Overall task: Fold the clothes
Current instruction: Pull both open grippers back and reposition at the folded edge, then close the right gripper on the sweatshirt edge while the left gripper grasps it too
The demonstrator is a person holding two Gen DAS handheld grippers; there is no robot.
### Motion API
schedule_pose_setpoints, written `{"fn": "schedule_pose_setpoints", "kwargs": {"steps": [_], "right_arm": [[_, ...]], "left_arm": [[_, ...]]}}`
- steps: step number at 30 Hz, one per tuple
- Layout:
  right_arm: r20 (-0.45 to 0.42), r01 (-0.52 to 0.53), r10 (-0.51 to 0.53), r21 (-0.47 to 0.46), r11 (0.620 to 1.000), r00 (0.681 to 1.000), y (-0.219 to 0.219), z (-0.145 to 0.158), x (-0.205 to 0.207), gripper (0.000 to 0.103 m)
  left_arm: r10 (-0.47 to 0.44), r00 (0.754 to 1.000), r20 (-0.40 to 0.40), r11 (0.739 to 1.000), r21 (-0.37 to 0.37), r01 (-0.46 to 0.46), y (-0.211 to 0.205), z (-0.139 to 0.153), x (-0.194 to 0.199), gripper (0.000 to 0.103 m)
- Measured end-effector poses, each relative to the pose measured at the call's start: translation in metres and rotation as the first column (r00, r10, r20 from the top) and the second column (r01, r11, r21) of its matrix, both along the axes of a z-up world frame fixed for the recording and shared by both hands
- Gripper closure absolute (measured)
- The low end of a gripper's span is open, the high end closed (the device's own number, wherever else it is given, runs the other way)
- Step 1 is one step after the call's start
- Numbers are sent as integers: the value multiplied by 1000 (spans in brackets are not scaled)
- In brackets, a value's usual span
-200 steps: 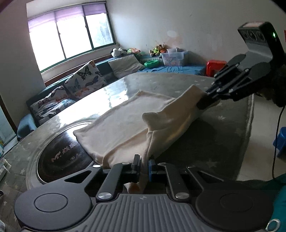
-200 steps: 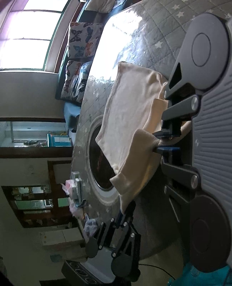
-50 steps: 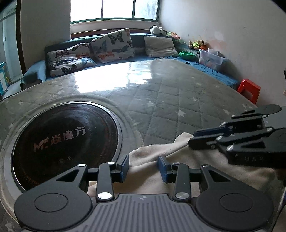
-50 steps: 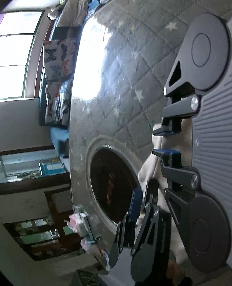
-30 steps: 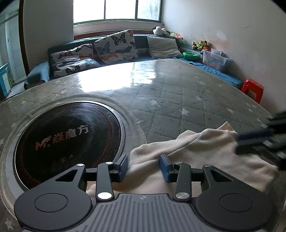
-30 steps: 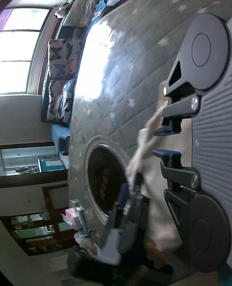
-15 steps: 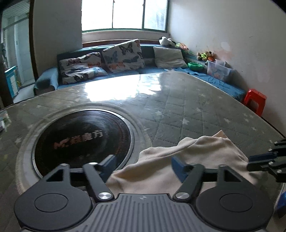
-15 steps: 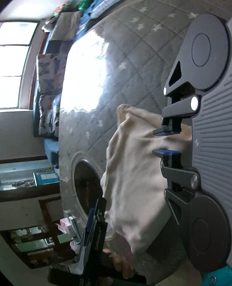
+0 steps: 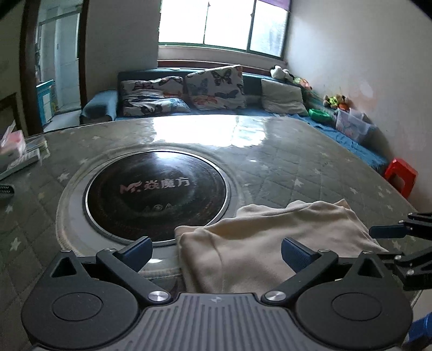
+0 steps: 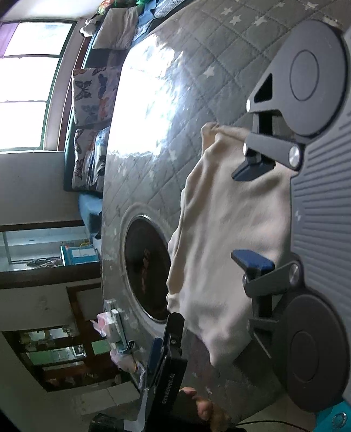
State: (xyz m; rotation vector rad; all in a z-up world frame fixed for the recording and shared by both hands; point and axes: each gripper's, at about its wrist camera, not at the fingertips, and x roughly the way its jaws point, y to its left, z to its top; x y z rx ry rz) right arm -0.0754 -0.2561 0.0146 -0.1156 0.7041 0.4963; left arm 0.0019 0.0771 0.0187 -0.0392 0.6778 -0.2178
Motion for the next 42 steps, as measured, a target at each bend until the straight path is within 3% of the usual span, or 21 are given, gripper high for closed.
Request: {"fn": "schedule_pose_setpoints", "kwargs": {"steps": [8,16,24,32,39,42], "right_arm": [[32,-105,105,-23,994,994,35,7,-6,36],[51,-220,224,-85,972,973,91,-2,1,36],[47,-300,305,-95,949,951,117,-9,-4,34],[63,-370,378,-117,922,924,135,-7,-14,35],[67,-440,459,-192,877,886,151,-14,-25,41],[67,-469,493,-223,855,867,157,-17,-30,42]], "left_arm": [[116,992,39,993,20,-117,25,4,-20,0],[204,979,-13,979,-22,-204,57,4,-26,0],[198,980,-18,980,-14,-199,60,2,-29,0],[212,974,-78,976,-31,-215,56,-5,-17,0],[231,967,-111,972,-20,-234,52,-6,-10,0],[250,958,-141,964,-57,-260,55,-6,-5,0]]}}
